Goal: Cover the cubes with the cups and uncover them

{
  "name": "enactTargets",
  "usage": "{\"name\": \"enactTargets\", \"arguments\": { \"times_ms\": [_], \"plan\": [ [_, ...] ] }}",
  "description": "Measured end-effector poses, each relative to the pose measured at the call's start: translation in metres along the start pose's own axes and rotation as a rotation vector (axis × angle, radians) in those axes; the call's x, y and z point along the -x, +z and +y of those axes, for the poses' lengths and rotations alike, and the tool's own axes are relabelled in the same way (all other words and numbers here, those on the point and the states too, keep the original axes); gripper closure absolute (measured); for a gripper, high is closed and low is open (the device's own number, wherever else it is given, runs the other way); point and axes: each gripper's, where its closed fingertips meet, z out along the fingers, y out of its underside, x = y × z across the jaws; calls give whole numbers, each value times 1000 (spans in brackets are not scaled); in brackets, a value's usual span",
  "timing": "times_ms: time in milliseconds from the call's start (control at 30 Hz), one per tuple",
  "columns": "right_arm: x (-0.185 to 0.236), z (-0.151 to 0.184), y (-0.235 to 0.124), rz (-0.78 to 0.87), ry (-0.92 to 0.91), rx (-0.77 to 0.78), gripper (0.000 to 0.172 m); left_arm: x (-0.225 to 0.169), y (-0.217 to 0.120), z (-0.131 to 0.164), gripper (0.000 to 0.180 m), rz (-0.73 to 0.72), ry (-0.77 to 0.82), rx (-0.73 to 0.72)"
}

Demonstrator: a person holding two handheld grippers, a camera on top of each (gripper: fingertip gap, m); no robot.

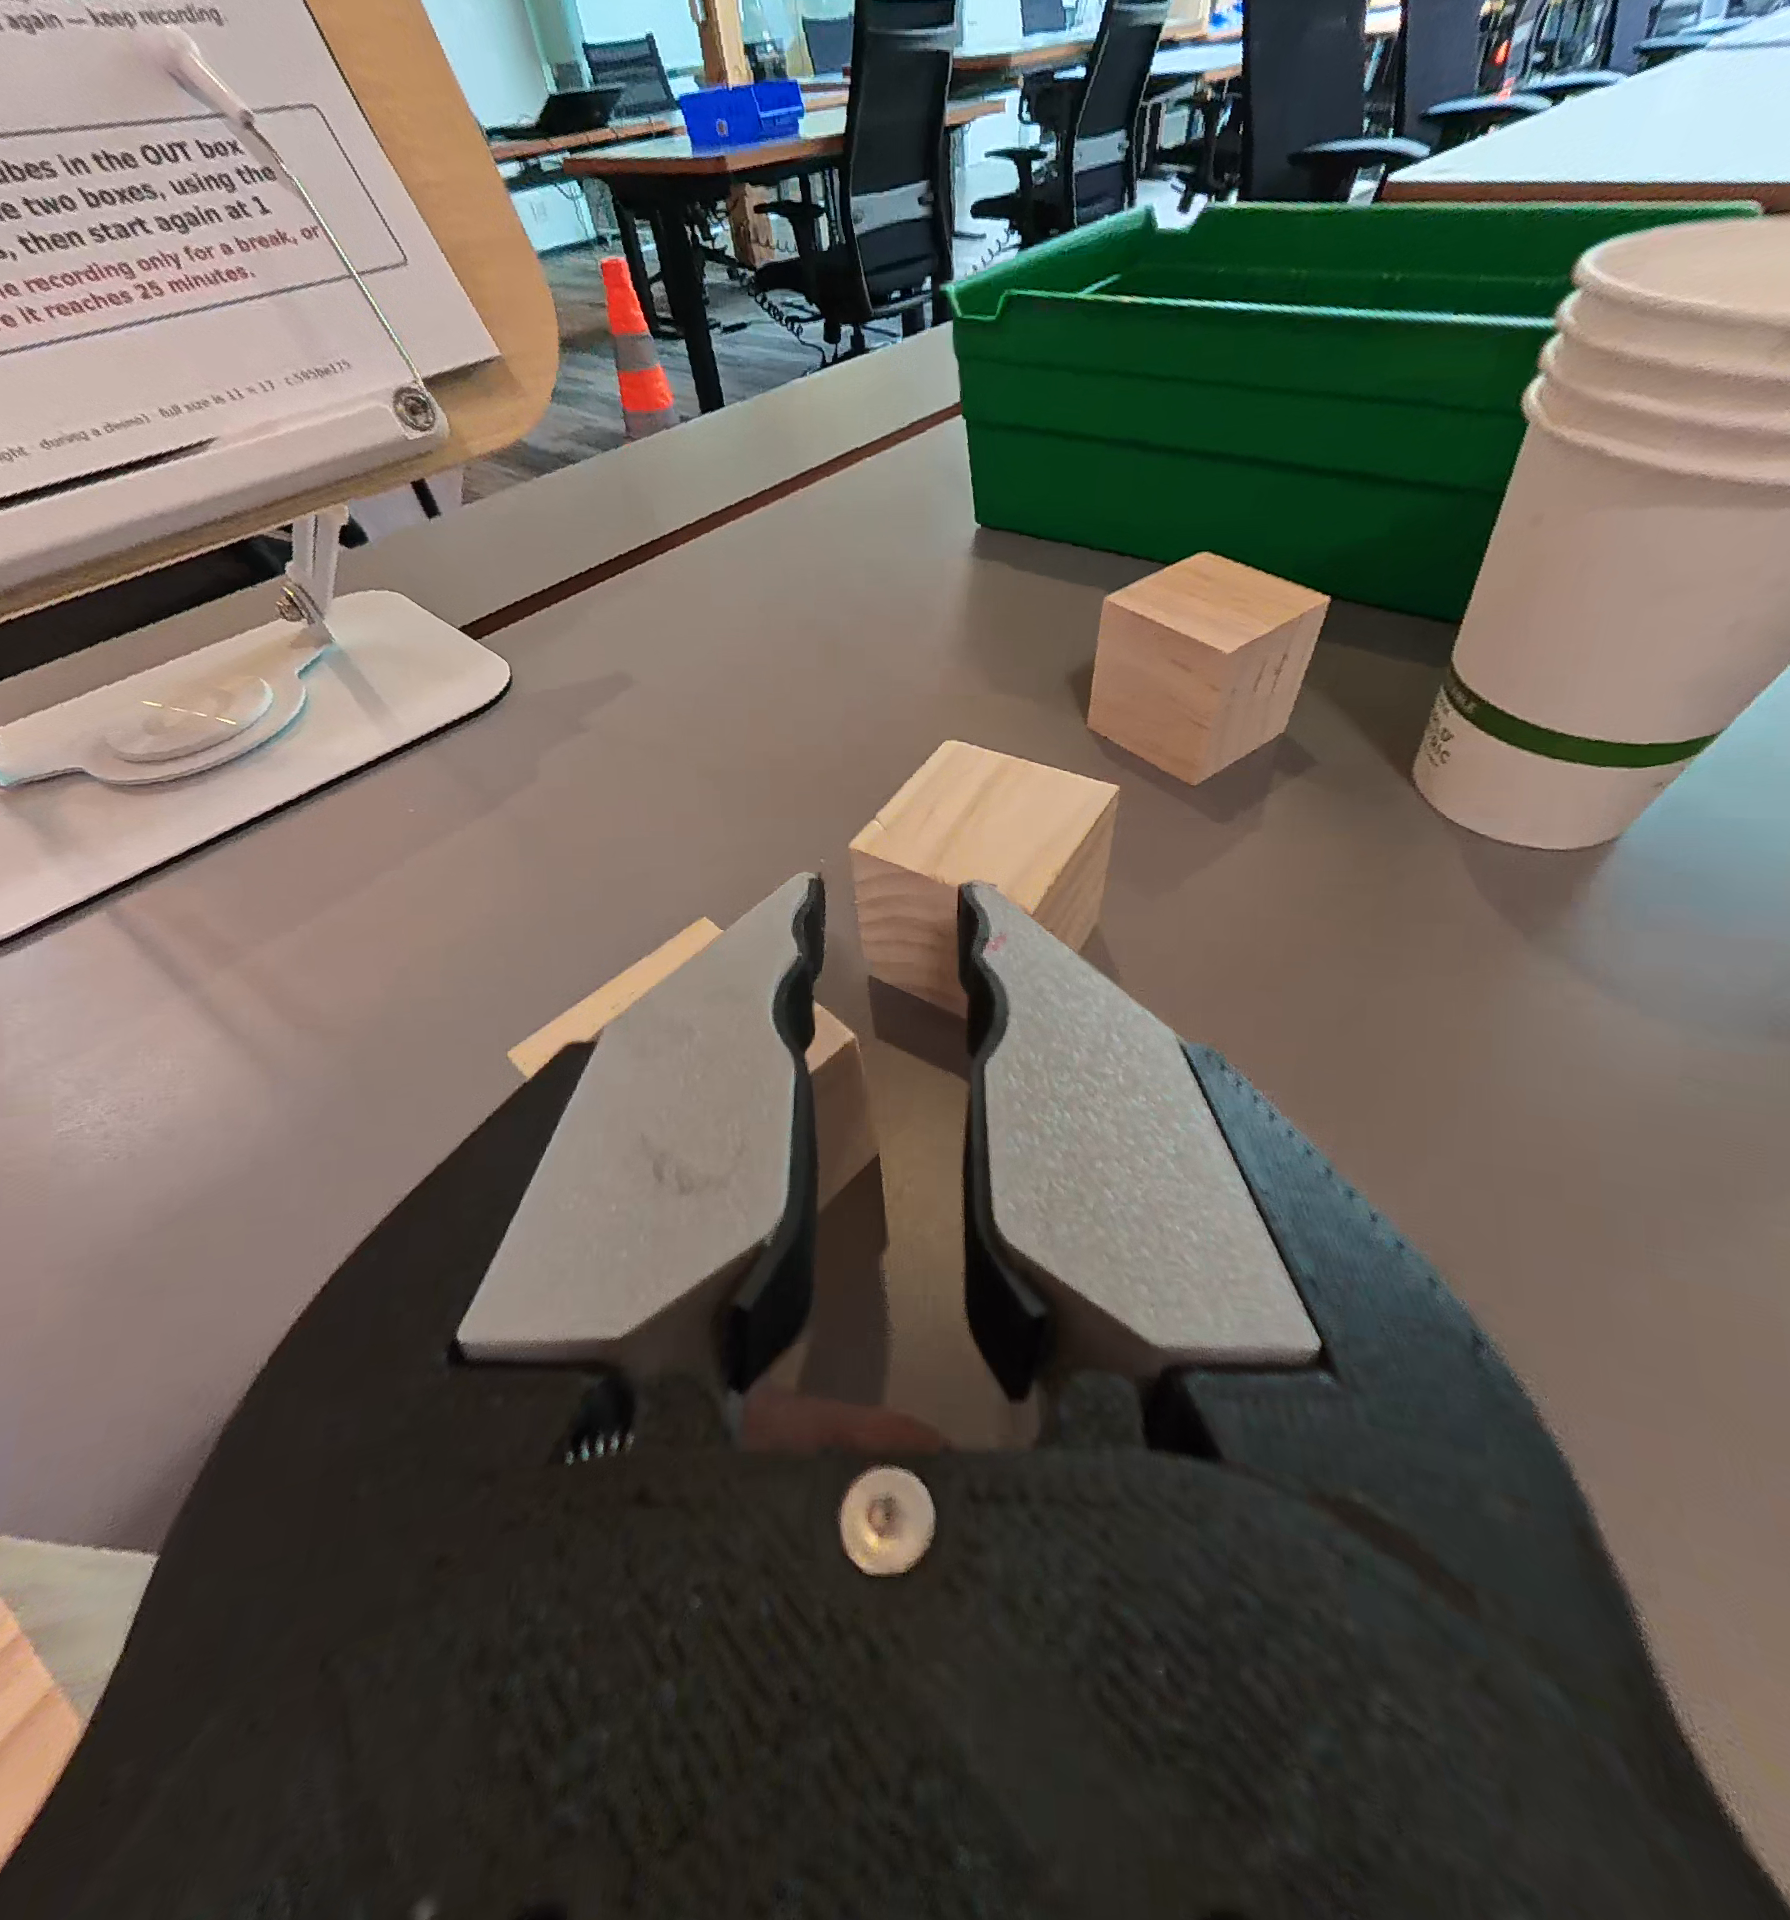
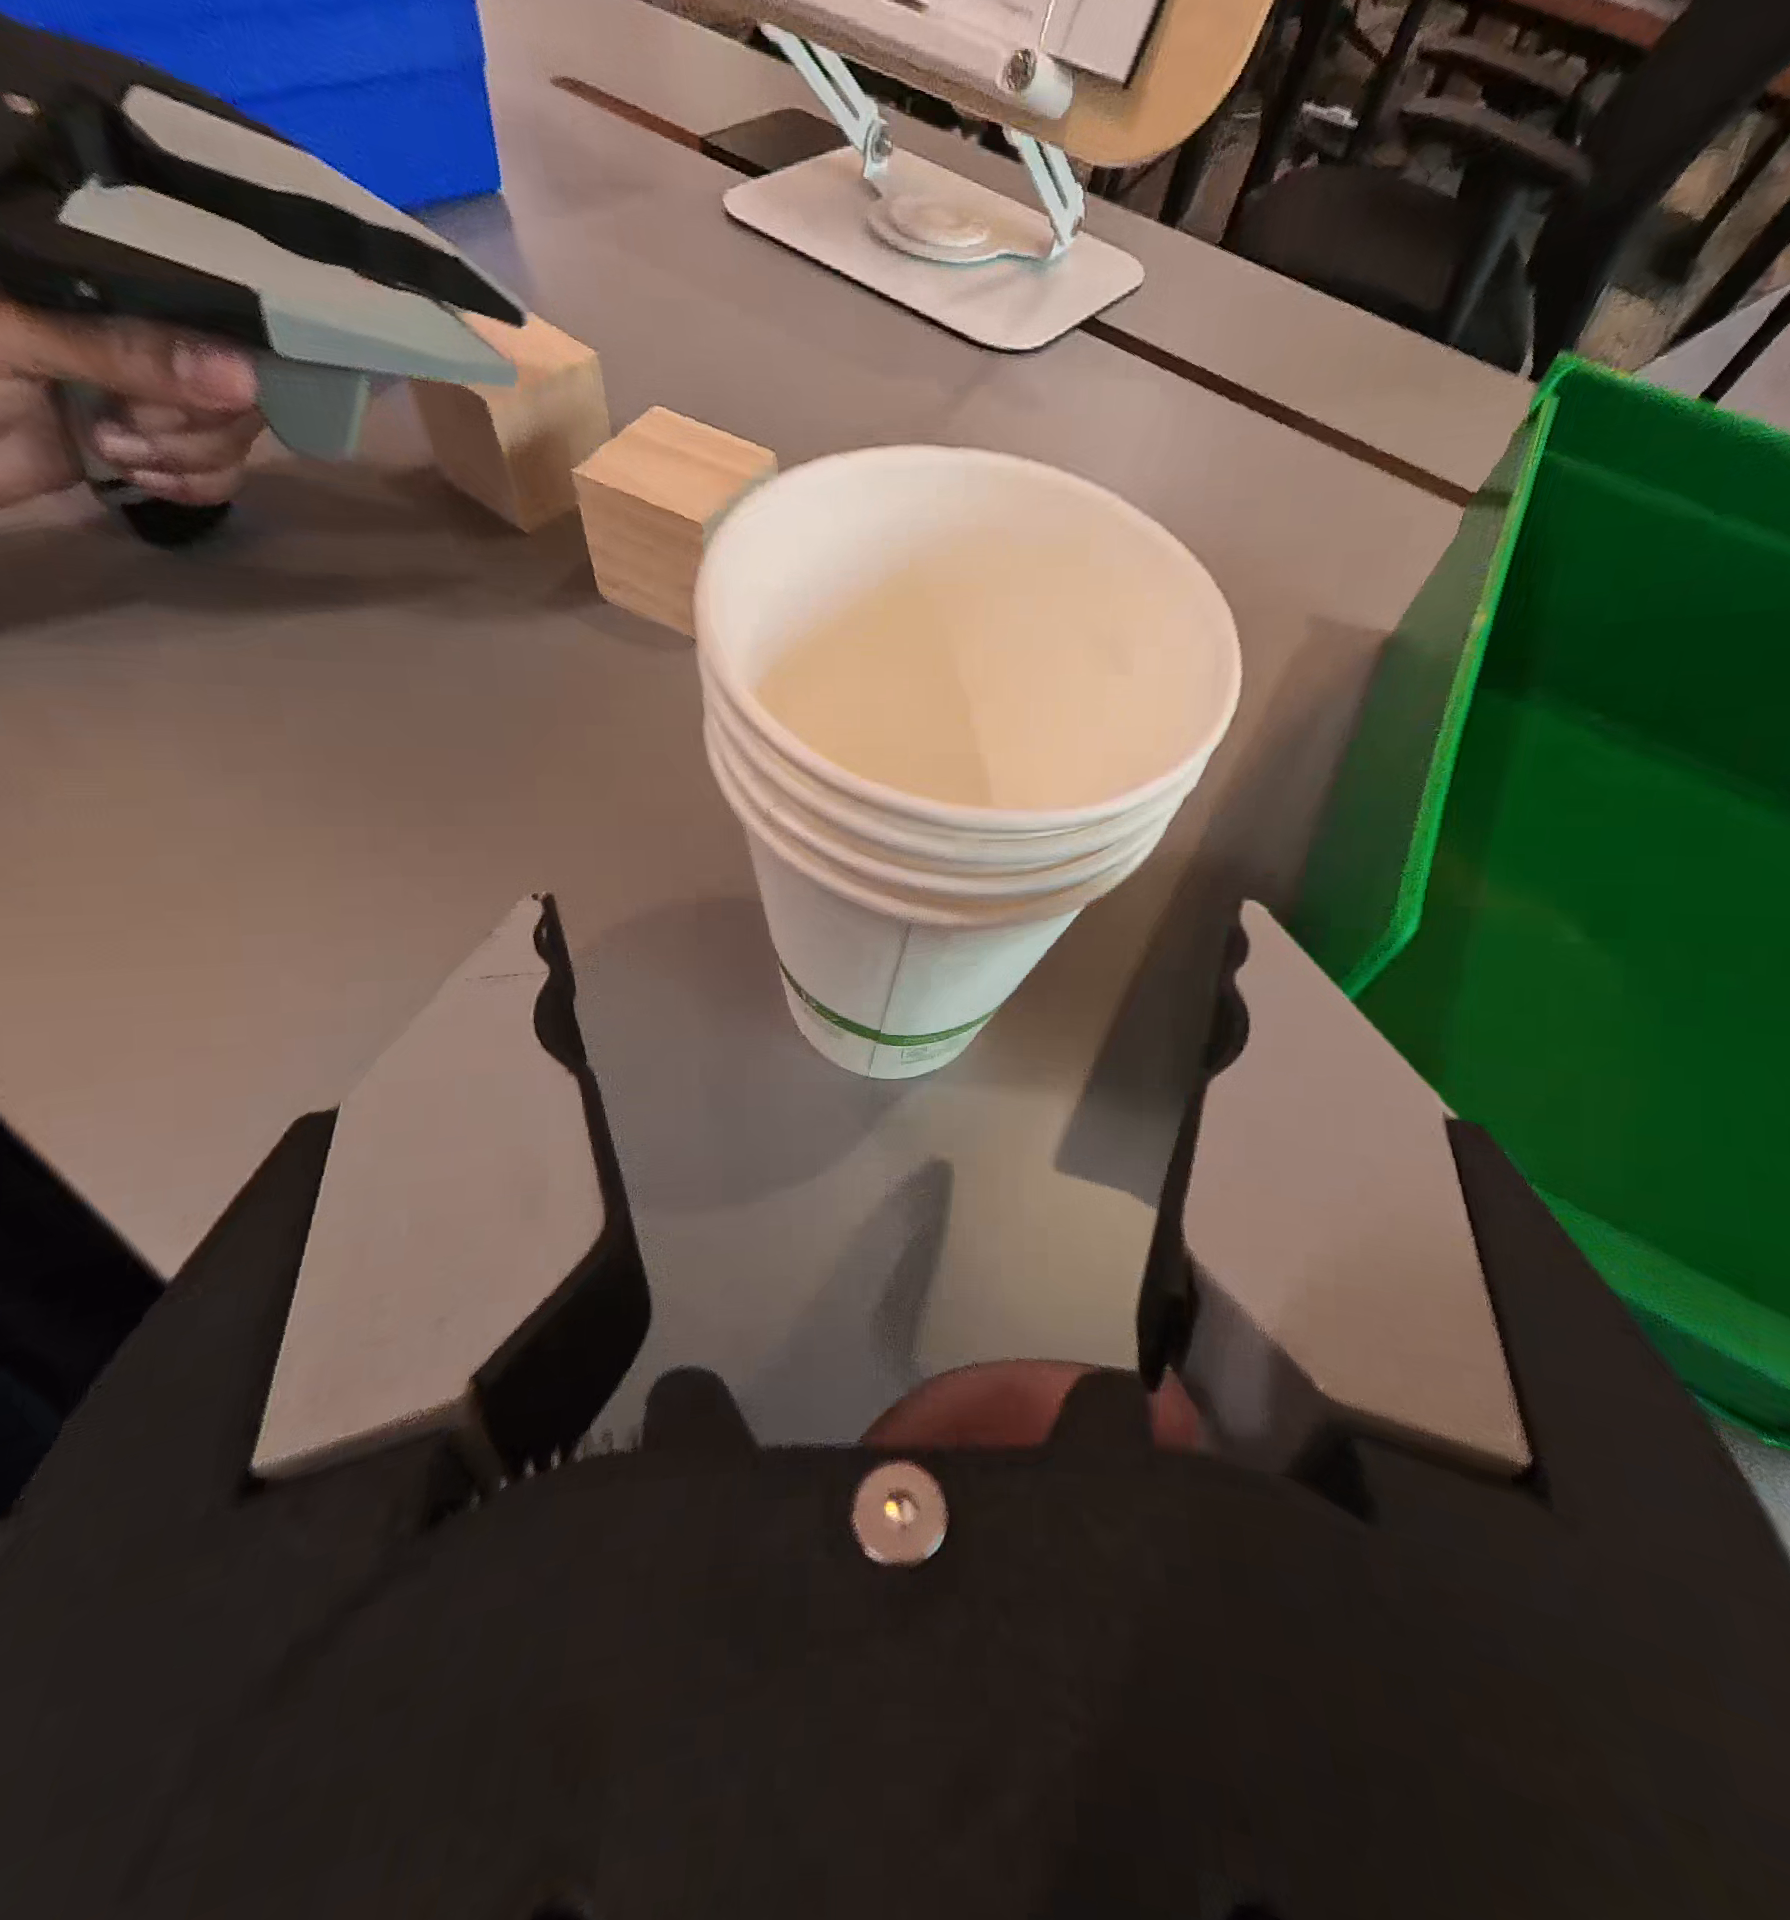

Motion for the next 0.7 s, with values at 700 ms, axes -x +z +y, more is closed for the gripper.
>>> {"name": "enactTargets", "arguments": {
  "times_ms": [700],
  "plan": [
    [-110, -104, -43, 53, 178, -357, 82, -3, 1, 3, 158, -20, 48, 20]
  ]
}}
